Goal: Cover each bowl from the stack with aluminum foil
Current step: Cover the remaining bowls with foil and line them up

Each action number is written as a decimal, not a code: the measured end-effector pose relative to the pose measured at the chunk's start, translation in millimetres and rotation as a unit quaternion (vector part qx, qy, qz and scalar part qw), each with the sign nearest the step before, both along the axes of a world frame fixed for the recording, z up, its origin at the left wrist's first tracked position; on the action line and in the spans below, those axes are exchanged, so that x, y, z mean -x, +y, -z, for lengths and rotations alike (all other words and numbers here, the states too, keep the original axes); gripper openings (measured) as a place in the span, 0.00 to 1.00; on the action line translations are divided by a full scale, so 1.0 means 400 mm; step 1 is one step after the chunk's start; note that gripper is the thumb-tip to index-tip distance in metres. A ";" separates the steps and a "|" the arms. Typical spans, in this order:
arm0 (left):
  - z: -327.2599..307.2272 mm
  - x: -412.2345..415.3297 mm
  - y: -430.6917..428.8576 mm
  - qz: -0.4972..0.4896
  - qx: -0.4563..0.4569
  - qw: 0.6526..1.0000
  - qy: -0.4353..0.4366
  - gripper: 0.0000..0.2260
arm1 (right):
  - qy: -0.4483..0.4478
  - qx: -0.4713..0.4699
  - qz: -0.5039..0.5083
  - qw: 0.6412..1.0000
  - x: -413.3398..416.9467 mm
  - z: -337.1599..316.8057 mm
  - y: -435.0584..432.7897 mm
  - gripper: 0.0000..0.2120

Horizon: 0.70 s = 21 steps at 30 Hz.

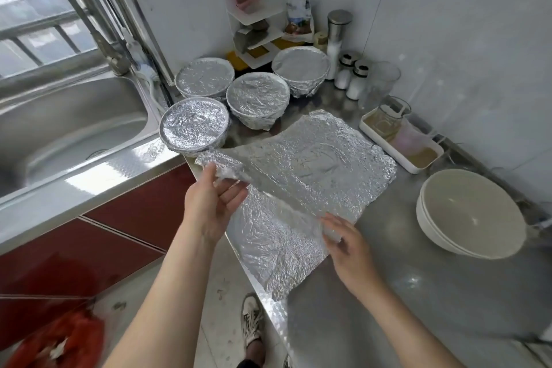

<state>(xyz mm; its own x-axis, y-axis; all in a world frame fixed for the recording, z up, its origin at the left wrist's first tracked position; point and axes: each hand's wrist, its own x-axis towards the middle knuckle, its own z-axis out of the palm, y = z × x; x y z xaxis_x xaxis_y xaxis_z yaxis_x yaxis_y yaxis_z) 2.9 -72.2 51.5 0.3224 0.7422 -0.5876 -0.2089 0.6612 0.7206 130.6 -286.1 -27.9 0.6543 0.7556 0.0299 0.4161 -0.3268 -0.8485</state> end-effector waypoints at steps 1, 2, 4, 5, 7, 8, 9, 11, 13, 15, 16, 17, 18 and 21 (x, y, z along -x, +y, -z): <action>0.004 0.006 -0.002 0.013 -0.004 1.000 -0.015 0.14 | 0.052 -0.003 0.030 0.998 -0.007 -0.019 0.009 0.19; 0.013 0.010 -0.008 0.028 -0.013 0.999 -0.017 0.17 | 0.094 -0.008 0.062 0.994 -0.016 -0.031 0.018 0.20; 0.037 0.014 -0.034 0.078 -0.061 0.994 0.037 0.20 | 0.173 -0.033 0.122 0.977 -0.041 -0.036 0.032 0.21; 0.055 0.012 -0.053 0.136 -0.110 0.979 0.108 0.19 | 0.203 -0.044 0.147 0.967 -0.058 -0.034 0.037 0.19; 0.112 0.015 -0.089 0.328 -0.273 0.859 0.285 0.14 | 0.234 -0.060 0.182 0.953 -0.087 -0.029 0.045 0.18; 0.148 0.016 -0.104 0.424 -0.344 0.765 0.343 0.14 | 0.241 -0.063 0.191 0.949 -0.103 -0.032 0.045 0.17; 0.179 0.016 -0.116 0.490 -0.386 0.681 0.383 0.17 | 0.239 -0.063 0.197 0.949 -0.115 -0.039 0.044 0.16; 0.216 0.014 -0.133 0.553 -0.414 0.572 0.442 0.24 | 0.214 -0.076 0.203 0.952 -0.139 -0.070 0.044 0.14; 0.234 0.017 -0.142 0.571 -0.423 0.528 0.465 0.28 | 0.193 -0.098 0.200 0.956 -0.155 -0.104 0.048 0.14; 0.248 0.023 -0.137 0.568 -0.446 0.503 0.474 0.30 | 0.132 -0.096 0.161 0.973 -0.162 -0.139 0.044 0.18; 0.254 0.026 -0.128 0.568 -0.455 0.493 0.476 0.30 | 0.075 -0.074 0.125 0.987 -0.157 -0.155 0.039 0.22; 0.257 0.028 -0.117 0.567 -0.465 0.488 0.474 0.30 | 0.016 -0.053 0.090 0.994 -0.145 -0.171 0.033 0.23; 0.256 0.025 -0.102 0.564 -0.479 0.482 0.470 0.29 | -0.032 -0.045 0.061 0.997 -0.131 -0.186 0.024 0.23; 0.246 0.028 -0.045 0.552 -0.496 0.476 0.471 0.28 | -0.099 -0.068 0.012 0.993 -0.094 -0.193 -0.006 0.12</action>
<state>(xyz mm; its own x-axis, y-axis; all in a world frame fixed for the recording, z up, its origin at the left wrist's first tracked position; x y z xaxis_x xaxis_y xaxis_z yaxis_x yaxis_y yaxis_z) -8.1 -90.2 -47.0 0.7777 0.4891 -0.3949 0.5974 -0.7704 0.2224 168.3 -288.6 49.4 0.6432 0.7200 0.2605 0.5727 -0.2267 -0.7878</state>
